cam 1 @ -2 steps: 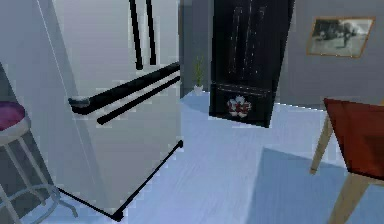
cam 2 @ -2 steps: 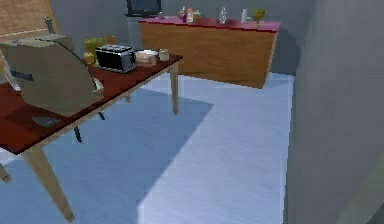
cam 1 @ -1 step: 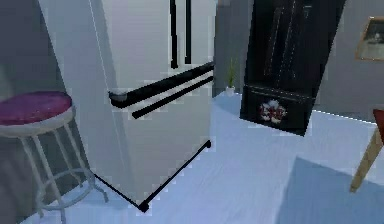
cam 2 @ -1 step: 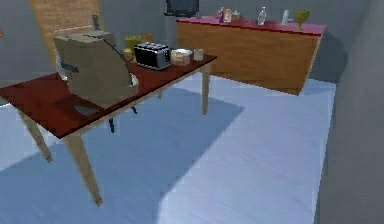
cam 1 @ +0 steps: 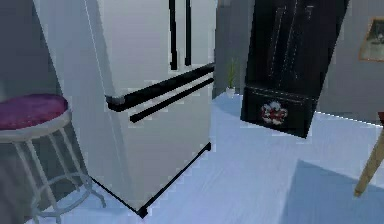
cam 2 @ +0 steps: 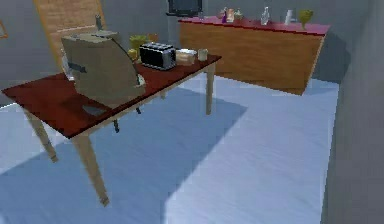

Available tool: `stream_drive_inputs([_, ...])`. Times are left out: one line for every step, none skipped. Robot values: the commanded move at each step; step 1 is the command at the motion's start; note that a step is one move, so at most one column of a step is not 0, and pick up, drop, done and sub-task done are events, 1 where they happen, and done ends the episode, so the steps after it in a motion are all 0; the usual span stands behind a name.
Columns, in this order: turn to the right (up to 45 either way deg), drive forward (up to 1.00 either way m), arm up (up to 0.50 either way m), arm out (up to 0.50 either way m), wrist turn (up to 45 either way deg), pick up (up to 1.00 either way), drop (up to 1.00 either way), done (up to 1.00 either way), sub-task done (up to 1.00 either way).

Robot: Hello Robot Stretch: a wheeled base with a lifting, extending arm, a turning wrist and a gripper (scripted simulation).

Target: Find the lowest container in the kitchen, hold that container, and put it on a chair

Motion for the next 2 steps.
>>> stream_drive_inputs([45.0,0.00,0.00,0.00,0.0,0.00,0.00,0.00,0.00])
stream_drive_inputs([45.0,0.00,0.00,0.00,0.0,0.00,0.00,0.00,0.00])
